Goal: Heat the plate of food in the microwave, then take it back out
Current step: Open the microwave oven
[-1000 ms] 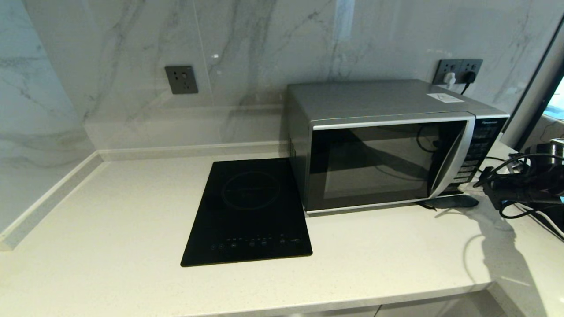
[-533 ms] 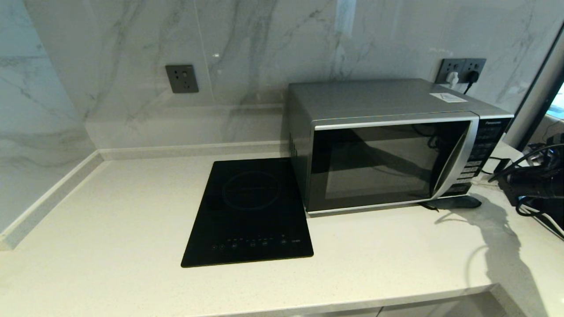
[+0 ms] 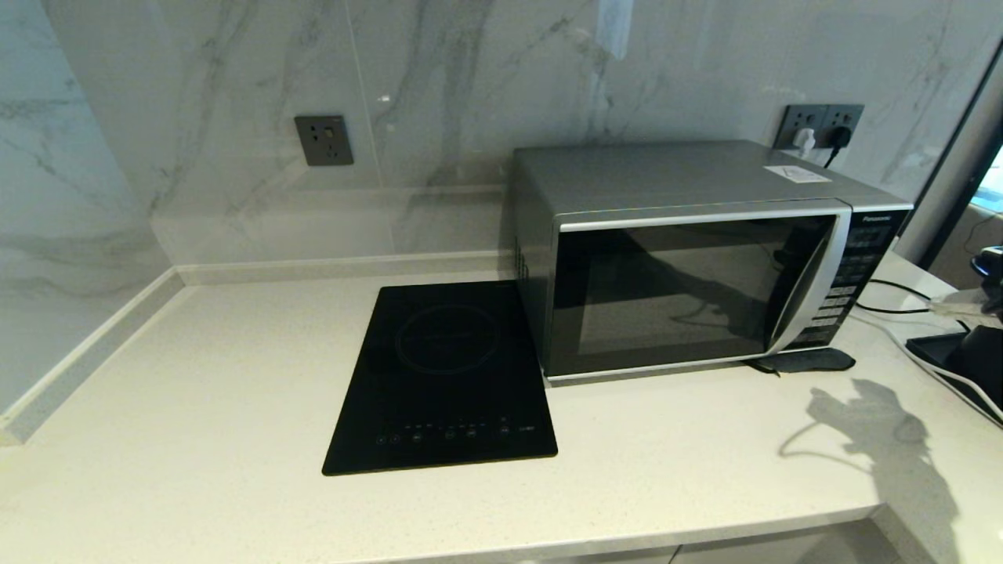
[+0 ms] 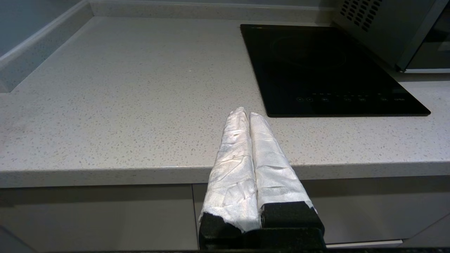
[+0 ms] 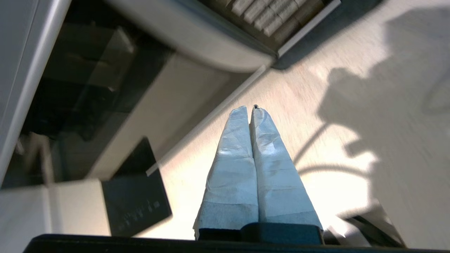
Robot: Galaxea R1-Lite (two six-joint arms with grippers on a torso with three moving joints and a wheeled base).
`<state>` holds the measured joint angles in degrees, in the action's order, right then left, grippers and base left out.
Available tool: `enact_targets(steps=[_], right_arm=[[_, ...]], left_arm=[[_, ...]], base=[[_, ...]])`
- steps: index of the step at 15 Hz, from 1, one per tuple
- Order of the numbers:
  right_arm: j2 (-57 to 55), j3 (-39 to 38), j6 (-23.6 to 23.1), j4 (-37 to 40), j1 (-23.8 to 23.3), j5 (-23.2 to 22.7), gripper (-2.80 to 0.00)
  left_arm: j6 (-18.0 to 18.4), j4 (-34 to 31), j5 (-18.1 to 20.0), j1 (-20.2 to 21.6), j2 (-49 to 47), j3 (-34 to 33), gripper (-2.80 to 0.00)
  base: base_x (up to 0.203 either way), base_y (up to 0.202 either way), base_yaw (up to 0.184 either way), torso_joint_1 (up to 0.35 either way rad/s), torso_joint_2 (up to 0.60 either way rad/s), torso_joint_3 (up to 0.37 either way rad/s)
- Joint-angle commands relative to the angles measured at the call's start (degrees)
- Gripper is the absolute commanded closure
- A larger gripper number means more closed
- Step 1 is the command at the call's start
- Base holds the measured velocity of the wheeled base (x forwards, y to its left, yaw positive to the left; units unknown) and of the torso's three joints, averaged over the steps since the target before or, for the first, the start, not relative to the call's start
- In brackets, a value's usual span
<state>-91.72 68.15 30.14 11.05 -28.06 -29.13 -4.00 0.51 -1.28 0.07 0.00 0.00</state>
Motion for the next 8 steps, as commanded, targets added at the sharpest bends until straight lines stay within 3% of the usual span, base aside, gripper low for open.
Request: enact_targets(steps=[1, 5, 8], right_arm=[[13.71, -1.0, -2.27, 8.67, 0.92, 3.84, 0.0], [26.71, -2.2, -5.76, 19.9, 7.61, 20.79, 0.0], [35.75, -6.16, -7.12, 21.77, 12.72, 26.63, 0.0]], left_arm=[[-0.04, 0.02, -0.04, 0.01, -0.09, 0.0, 0.0], [-0.04, 0.02, -0.04, 0.01, -0.09, 0.0, 0.0], [-0.04, 0.02, -0.04, 0.01, -0.09, 0.0, 0.0]], base=[[0.0, 0.0, 0.0, 0.0, 0.0, 0.0], [0.0, 0.0, 0.0, 0.0, 0.0, 0.0], [0.0, 0.0, 0.0, 0.0, 0.0, 0.0]])
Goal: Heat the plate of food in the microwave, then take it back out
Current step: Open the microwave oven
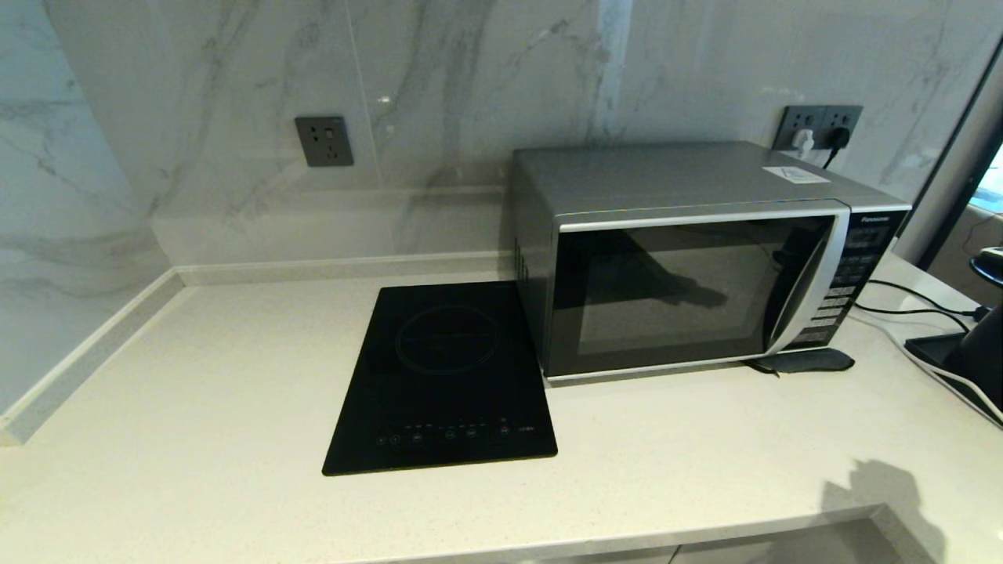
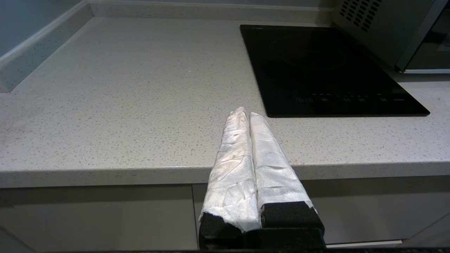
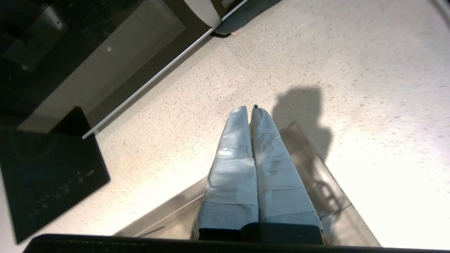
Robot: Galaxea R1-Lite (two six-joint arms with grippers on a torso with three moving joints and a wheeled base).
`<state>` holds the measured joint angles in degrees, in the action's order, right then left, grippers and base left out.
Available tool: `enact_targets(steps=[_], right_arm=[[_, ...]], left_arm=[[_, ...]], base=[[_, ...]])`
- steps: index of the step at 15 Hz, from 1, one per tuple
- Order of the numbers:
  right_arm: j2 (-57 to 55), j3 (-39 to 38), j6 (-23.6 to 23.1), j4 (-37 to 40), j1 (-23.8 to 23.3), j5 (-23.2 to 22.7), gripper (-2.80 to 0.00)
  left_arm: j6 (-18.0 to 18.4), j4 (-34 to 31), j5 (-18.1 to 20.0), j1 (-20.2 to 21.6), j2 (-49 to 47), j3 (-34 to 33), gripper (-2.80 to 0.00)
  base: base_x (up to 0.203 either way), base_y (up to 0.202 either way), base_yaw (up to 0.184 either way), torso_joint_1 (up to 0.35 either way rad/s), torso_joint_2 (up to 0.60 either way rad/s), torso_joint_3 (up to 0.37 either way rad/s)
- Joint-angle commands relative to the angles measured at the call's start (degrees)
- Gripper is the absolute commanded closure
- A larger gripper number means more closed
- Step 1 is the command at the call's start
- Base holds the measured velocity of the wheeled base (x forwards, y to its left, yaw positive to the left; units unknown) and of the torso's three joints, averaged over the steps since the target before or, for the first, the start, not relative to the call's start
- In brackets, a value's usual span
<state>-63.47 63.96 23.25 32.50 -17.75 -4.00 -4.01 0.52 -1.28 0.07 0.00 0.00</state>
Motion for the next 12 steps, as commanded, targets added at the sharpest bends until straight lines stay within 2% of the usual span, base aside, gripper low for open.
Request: enact_targets(steps=[1, 4, 12], right_arm=[[10.98, -3.25, -0.91, 0.49, 4.2, 2.3, 0.0], [20.98, -5.55, -2.19, 1.66, 9.5, 3.17, 0.0], [41.82, -9.19, -8.23, 11.28, 14.42, 2.81, 0.0]], left_arm=[[-0.05, 0.01, -0.04, 0.01, -0.09, 0.0, 0.0], [-0.03, 0.01, -0.04, 0.01, -0.09, 0.0, 0.0], [-0.03, 0.01, -0.04, 0.01, -0.09, 0.0, 0.0]], base=[[0.0, 0.0, 0.0, 0.0, 0.0, 0.0], [0.0, 0.0, 0.0, 0.0, 0.0, 0.0], [0.0, 0.0, 0.0, 0.0, 0.0, 0.0]])
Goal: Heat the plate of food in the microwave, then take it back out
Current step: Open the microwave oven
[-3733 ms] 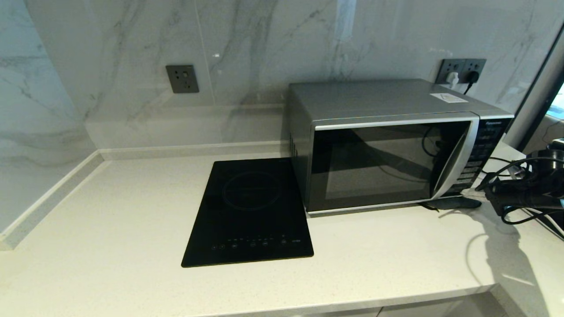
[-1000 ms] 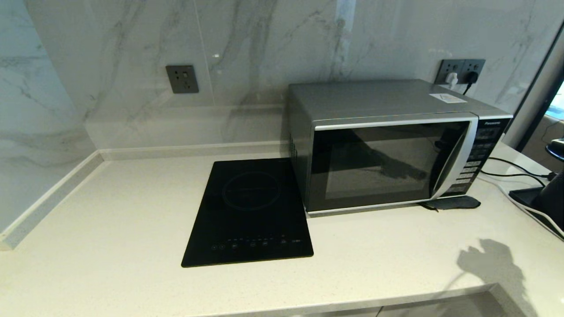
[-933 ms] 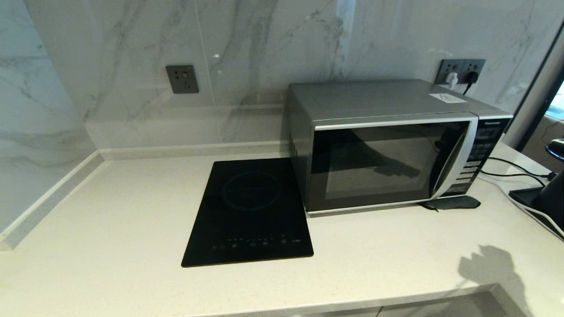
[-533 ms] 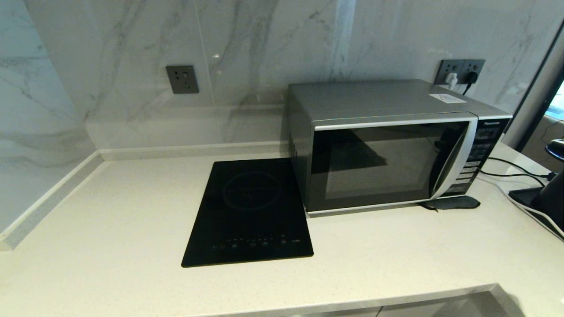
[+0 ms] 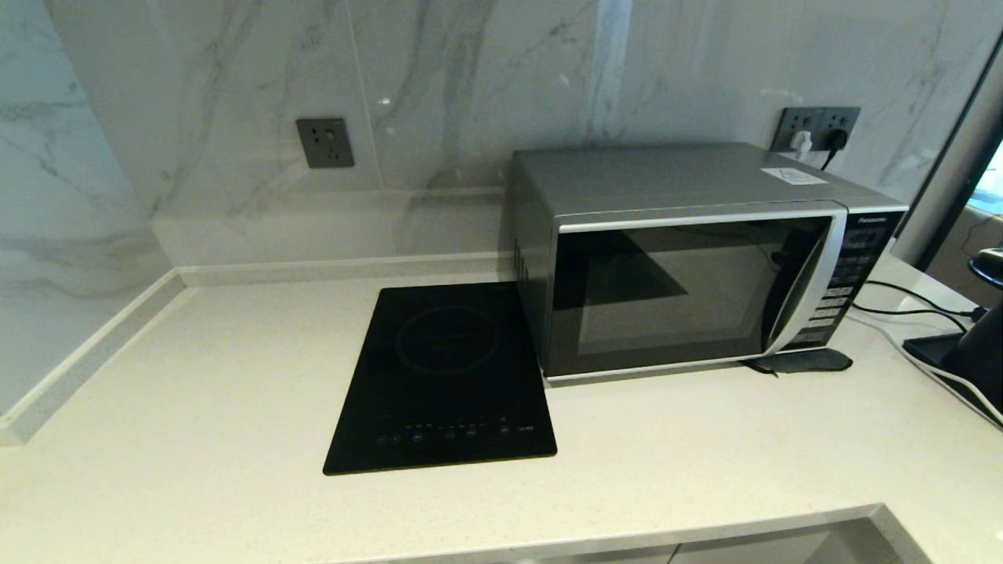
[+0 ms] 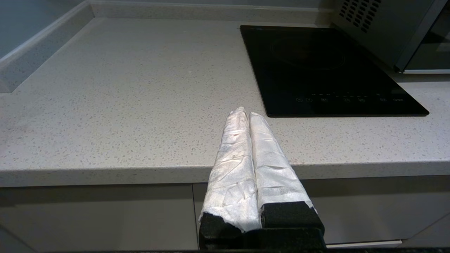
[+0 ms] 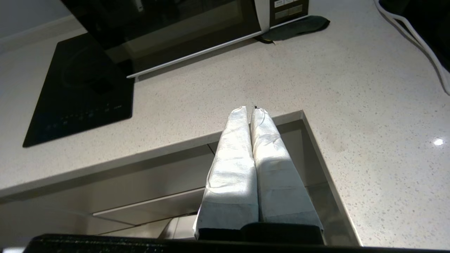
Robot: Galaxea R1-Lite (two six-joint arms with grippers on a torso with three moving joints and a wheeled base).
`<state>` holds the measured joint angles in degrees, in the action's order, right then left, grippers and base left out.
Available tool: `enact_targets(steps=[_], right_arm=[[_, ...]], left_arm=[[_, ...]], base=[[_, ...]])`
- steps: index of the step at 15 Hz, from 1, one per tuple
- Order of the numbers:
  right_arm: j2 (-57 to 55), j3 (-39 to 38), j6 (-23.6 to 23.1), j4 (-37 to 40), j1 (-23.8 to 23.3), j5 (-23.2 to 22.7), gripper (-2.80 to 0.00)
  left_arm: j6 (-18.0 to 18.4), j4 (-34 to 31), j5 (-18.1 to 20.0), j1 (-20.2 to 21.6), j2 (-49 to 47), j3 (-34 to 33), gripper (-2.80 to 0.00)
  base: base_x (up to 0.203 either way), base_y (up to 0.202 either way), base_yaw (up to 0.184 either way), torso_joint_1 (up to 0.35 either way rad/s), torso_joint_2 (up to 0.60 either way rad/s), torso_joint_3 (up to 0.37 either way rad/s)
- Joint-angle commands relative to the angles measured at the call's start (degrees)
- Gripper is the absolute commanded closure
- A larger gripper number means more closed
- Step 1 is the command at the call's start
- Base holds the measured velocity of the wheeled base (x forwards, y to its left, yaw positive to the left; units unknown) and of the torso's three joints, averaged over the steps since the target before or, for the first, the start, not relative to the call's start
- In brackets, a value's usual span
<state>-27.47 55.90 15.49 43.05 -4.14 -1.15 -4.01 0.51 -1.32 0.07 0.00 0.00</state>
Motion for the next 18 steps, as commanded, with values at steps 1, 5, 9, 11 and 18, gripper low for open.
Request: enact_targets(steps=[1, 5, 9, 11, 18], right_arm=[[8.17, -2.25, -1.21, 1.39, 1.1, -0.06, 0.0], [15.8, -8.39, -2.05, 5.61, 2.81, 1.13, 0.0], [27.01, -17.21, -5.29, 4.95, 3.94, 2.5, 0.0], [27.58, -22.23, -6.25, -0.28, 4.02, 3.29, 0.0], [27.42, -42.73, -7.23, -19.89, 4.05, 5.64, 0.0]], left_arm=[[-0.03, 0.02, 0.0, 0.01, -0.09, 0.0, 0.0], [-0.03, 0.02, 0.0, 0.01, -0.09, 0.0, 0.0], [-0.03, 0.02, 0.0, 0.01, -0.09, 0.0, 0.0], [-0.12, 0.02, 0.0, 0.01, -0.09, 0.0, 0.0], [-0.05, 0.02, 0.0, 0.01, -0.09, 0.0, 0.0]], base=[[0.0, 0.0, 0.0, 0.0, 0.0, 0.0], [0.0, 0.0, 0.0, 0.0, 0.0, 0.0], [0.0, 0.0, 0.0, 0.0, 0.0, 0.0], [0.0, 0.0, 0.0, 0.0, 0.0, 0.0], [0.0, 0.0, 0.0, 0.0, 0.0, 0.0]])
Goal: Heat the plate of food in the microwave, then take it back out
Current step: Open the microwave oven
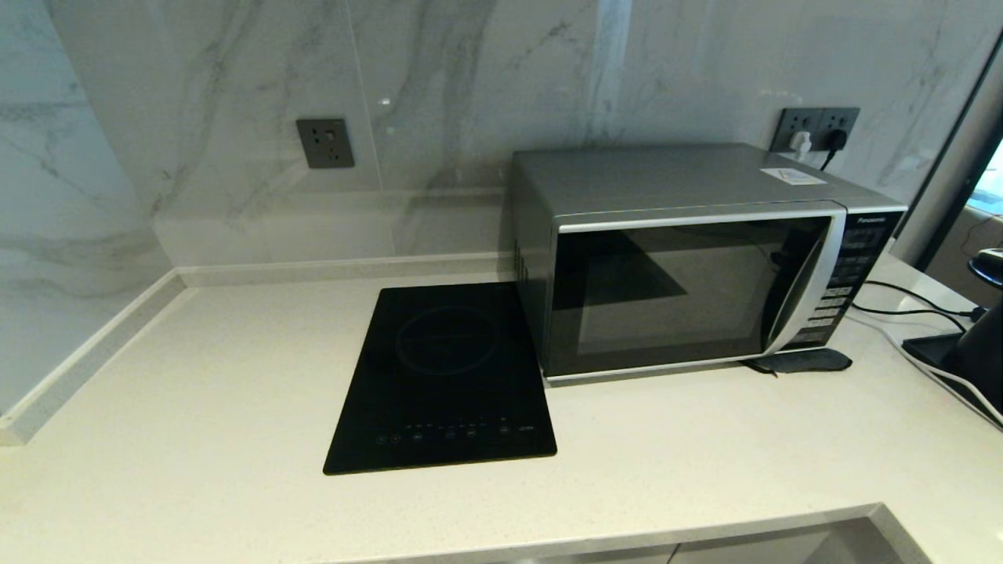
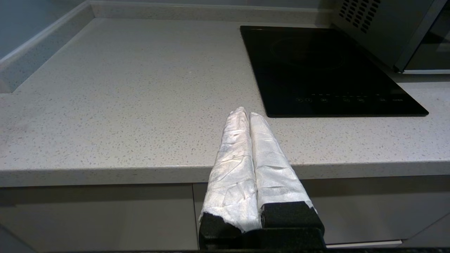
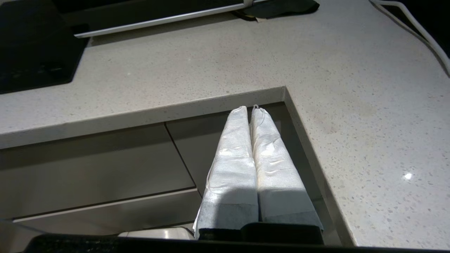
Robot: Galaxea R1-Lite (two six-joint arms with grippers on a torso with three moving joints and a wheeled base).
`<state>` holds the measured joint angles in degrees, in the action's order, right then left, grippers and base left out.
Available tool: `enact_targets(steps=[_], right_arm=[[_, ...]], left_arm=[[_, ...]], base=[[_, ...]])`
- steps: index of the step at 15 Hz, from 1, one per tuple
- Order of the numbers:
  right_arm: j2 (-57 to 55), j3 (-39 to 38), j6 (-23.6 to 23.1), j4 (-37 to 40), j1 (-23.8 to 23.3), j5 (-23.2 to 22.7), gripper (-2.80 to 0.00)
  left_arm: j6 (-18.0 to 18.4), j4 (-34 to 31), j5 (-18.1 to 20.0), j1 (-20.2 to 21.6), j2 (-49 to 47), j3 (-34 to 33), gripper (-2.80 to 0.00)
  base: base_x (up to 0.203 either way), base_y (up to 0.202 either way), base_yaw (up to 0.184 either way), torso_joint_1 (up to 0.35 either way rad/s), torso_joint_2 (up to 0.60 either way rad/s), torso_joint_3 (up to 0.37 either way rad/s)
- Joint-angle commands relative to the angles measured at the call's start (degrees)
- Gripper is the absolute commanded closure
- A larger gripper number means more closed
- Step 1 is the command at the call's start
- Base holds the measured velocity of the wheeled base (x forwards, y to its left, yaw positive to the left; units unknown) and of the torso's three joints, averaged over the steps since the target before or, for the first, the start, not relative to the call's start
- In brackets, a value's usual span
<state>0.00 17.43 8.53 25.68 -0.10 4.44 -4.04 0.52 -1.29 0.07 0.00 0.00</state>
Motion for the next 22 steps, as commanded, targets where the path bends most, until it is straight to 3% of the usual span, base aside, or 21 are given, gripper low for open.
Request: enact_targets(steps=[1, 3, 6, 8, 22], right_arm=[[-0.06, -8.28, -1.57, -6.88, 0.01, 0.37, 0.0], [-0.07, -12.16, -3.89, -16.92, 0.01, 0.63, 0.0], [-0.08, -14.75, -4.95, -18.42, 0.01, -1.71, 0.0], [-0.09, -17.35, -4.93, -25.34, 0.01, -2.59, 0.0], [-0.09, -17.52, -4.23, -25.59, 0.01, -2.68, 0.0]], left_arm=[[-0.01, 0.01, -0.03, 0.01, -0.09, 0.0, 0.0], [-0.04, 0.01, -0.03, 0.01, -0.09, 0.0, 0.0], [-0.01, 0.01, -0.03, 0.01, -0.09, 0.0, 0.0], [-0.03, 0.01, -0.03, 0.01, -0.09, 0.0, 0.0], [-0.01, 0.01, -0.03, 0.01, -0.09, 0.0, 0.0]], base=[[0.0, 0.0, 0.0, 0.0, 0.0, 0.0], [0.0, 0.0, 0.0, 0.0, 0.0, 0.0], [0.0, 0.0, 0.0, 0.0, 0.0, 0.0], [0.0, 0.0, 0.0, 0.0, 0.0, 0.0], [0.0, 0.0, 0.0, 0.0, 0.0, 0.0]])
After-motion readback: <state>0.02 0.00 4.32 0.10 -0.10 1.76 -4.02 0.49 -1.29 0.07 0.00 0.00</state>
